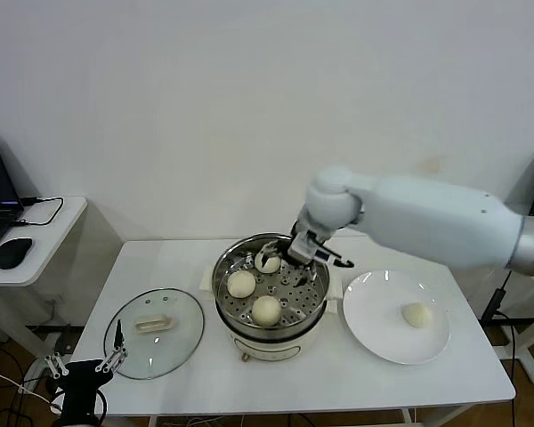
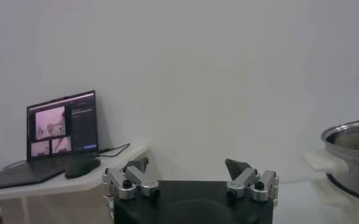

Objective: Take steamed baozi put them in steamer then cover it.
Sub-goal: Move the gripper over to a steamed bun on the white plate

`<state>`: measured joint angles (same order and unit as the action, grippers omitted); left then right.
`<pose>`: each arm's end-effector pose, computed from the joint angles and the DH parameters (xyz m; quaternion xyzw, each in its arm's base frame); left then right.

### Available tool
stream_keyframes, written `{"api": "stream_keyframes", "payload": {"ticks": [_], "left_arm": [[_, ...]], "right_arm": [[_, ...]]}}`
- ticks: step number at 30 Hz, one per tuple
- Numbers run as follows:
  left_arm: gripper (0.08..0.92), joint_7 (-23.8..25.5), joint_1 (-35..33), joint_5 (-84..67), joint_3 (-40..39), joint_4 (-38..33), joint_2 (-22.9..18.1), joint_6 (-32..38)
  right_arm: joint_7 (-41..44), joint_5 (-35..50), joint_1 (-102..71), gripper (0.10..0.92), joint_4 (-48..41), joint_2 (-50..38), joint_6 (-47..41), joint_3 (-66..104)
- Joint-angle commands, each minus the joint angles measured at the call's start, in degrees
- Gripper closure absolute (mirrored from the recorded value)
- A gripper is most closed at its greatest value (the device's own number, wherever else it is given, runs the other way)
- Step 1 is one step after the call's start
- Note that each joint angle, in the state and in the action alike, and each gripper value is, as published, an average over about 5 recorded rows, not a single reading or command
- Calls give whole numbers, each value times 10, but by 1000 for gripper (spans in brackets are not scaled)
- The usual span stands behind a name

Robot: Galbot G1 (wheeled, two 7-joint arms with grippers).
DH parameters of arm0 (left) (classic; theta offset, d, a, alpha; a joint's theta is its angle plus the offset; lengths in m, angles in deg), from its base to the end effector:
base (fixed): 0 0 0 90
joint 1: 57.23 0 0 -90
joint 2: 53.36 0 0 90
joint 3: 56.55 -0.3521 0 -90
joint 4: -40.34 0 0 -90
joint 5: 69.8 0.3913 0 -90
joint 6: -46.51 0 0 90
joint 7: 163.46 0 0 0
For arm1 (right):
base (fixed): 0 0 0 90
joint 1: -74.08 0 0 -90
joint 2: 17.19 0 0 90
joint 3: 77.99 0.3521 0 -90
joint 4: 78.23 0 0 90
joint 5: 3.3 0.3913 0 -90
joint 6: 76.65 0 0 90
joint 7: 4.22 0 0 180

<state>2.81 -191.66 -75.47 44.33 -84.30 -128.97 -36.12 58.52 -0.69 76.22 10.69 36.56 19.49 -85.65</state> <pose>0.1484 0.0911 -0.3002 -0.1088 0.9883 0.1070 0.0040 0.5208 0.1001 -0.0327 0.6419 -0.3169 0.6953 0.0640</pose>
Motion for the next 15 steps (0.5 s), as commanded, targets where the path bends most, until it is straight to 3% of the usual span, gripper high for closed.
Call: {"api": "stream_keyframes", "payload": {"ticks": [1, 6, 15], "left_arm": [[177, 1, 2, -1, -3, 1, 6, 0], [177, 1, 5, -1, -8, 5, 11, 0], [177, 1, 11, -1, -15, 12, 16, 0]], "right_arm": [[28, 56, 8, 203, 15, -134, -134, 42], [24, 33, -47, 203, 28, -239, -185, 60], [22, -65, -238, 203, -4, -324, -152, 210]]}}
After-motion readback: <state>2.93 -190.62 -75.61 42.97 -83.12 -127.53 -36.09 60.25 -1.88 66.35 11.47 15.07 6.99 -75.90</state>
